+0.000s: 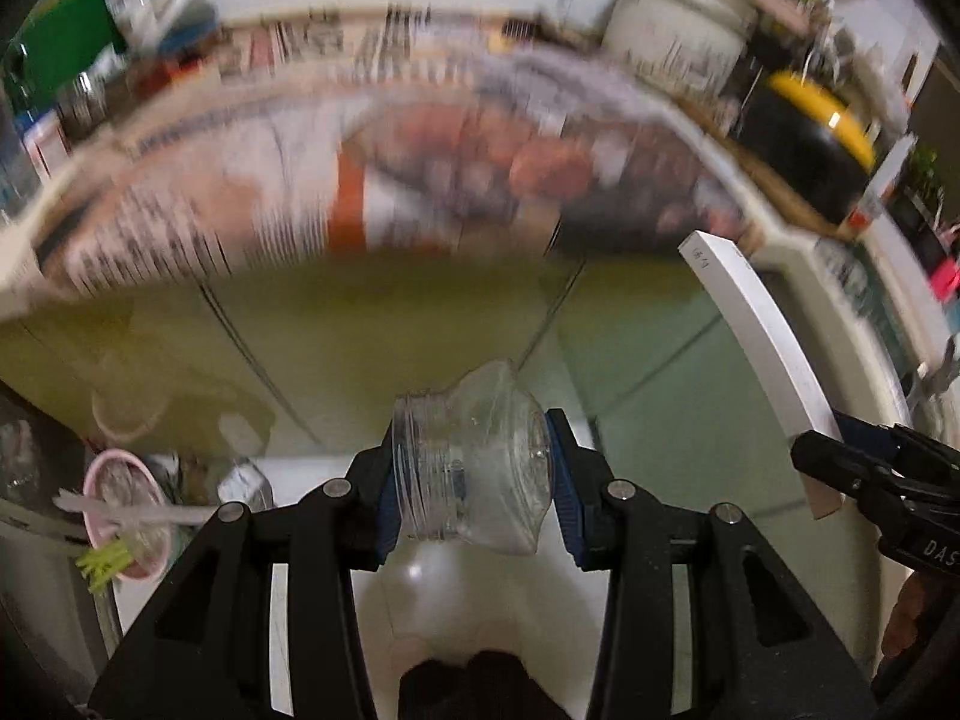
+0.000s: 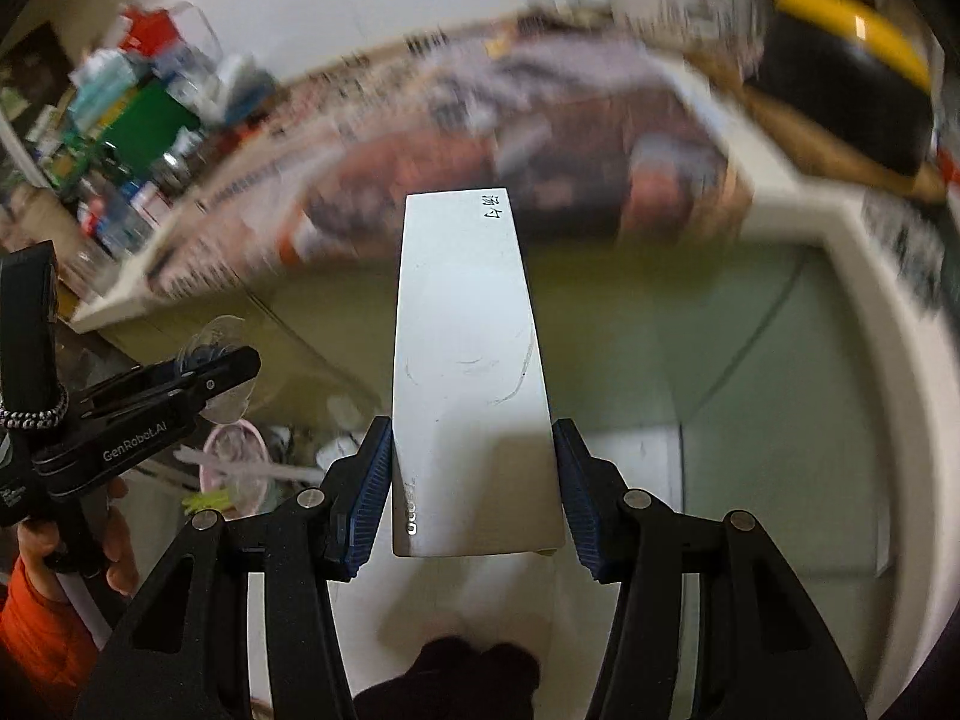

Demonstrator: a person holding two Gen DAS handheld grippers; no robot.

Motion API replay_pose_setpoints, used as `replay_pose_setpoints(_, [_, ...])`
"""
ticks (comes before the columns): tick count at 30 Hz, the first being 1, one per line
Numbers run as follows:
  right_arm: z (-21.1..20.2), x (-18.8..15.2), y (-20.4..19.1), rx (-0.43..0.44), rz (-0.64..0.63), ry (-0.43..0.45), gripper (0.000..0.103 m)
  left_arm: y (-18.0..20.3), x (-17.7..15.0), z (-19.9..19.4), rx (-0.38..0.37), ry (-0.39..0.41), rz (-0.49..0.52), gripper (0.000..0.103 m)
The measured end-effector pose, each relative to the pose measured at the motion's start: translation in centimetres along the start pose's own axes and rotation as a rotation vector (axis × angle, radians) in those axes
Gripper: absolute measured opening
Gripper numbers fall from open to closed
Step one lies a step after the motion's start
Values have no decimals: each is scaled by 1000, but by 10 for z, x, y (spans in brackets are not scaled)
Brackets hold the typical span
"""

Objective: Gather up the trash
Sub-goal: 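Carry the white box and clear cup down over the white bucket with both tools, then open both tools to drop the box and cup into the bucket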

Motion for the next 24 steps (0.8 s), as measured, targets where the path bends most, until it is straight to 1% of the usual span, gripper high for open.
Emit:
replay_pose_setpoints(1, [14,-7,2,-2,11,-15,49,-7,-10,25,6,-31,3,42])
replay_pose_setpoints(2, [29,-14,5,-7,21,-31,49,-10,-17,42,7,-49,2,42])
replay_pose_setpoints(3, [54,-24,11,-24,38,-53,49,-15,-25,62,0,-70,-3,42])
replay_pose_setpoints(4, [71,-31,15,-35,49,-66,49,-21,-36,93,-31,-104,-17,42])
replay_pose_setpoints(5, [90,-38,20,-45,61,-82,49,-25,-43,112,-54,-129,-29,42])
replay_pose_setpoints(7, [147,-59,36,-62,102,-146,49,-35,-62,165,-99,-189,-68,42])
replay_pose_setpoints(8, [170,-67,42,-63,117,-169,49,-41,-72,193,-107,-214,-88,42])
replay_pose_setpoints(10, [214,-84,55,-68,138,-204,49,-52,-88,243,-97,-241,-103,42])
replay_pose_setpoints(12, [247,-95,62,-65,143,-225,49,-59,-98,279,-92,-253,-108,42])
replay_pose_setpoints(13, [270,-102,67,-61,140,-242,49,-63,-106,306,-94,-265,-110,42])
replay_pose_setpoints(15, [309,-113,74,-60,126,-269,49,-68,-114,338,-89,-280,-110,42])
replay_pose_setpoints(16, [326,-117,77,-65,118,-279,49,-70,-120,360,-85,-291,-105,42])
replay_pose_setpoints(18, [354,-125,82,-78,103,-294,49,-76,-126,387,-70,-303,-95,42])
replay_pose_setpoints(19, [377,-131,86,-76,94,-309,49,-79,-129,402,-62,-304,-93,42])
replay_pose_setpoints(20, [388,-132,87,-72,90,-319,49,-82,-132,417,-59,-306,-92,42])
replay_pose_setpoints(22, [424,-141,91,-58,67,-350,49,-87,-137,439,-62,-308,-91,42])
replay_pose_setpoints(24, [447,-145,90,-48,52,-368,49,-87,-139,462,-77,-316,-90,42])
Point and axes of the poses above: each gripper's, at about its wrist camera, not at the fingertips, and z roughly the way its jaws point, y to its right, x to its top, the point moved 7 cm from there along z, roughly the way its jaws point, and after that the axes turned 8 degrees about -y, right-handed, at the moved point
